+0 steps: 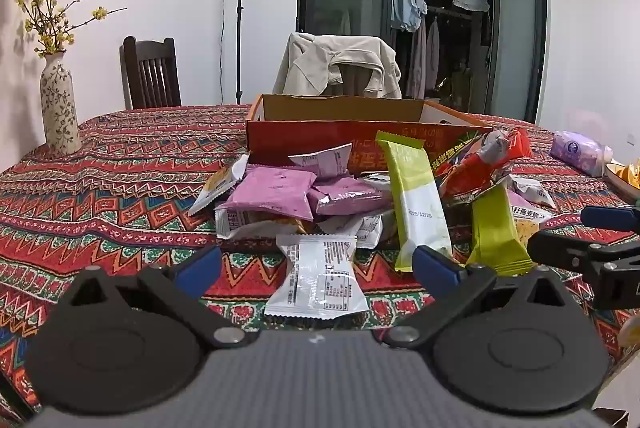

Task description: Organize snacks

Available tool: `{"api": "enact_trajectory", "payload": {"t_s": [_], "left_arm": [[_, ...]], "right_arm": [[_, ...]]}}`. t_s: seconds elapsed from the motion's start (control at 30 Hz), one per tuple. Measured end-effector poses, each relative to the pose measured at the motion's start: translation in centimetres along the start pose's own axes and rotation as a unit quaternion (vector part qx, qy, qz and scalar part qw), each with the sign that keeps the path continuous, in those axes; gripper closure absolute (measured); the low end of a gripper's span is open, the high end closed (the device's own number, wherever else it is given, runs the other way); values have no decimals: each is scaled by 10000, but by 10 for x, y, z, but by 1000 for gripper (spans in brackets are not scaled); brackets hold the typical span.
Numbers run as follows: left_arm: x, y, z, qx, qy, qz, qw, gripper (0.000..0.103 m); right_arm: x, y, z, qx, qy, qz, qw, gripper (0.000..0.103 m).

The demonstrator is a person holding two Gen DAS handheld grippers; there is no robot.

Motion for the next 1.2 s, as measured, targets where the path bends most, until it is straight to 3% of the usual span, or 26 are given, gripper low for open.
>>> {"api": "enact_trajectory", "payload": {"t_s": [1.2], "left_arm": [[6, -9, 9, -167, -64, -45, 9998, 0]], "right_arm": [[11, 6, 5, 53, -167, 100, 9998, 0]]}}
Point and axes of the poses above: each gripper's, at about its wrist camera, not at the fingertips, and x roughly the way its jaws point, y to its right, z to its underside, the point moved 7 cm from there along x, roughly the way its jaws point, and after that the axes turned 6 degrees about x, right-handed, at the moved point
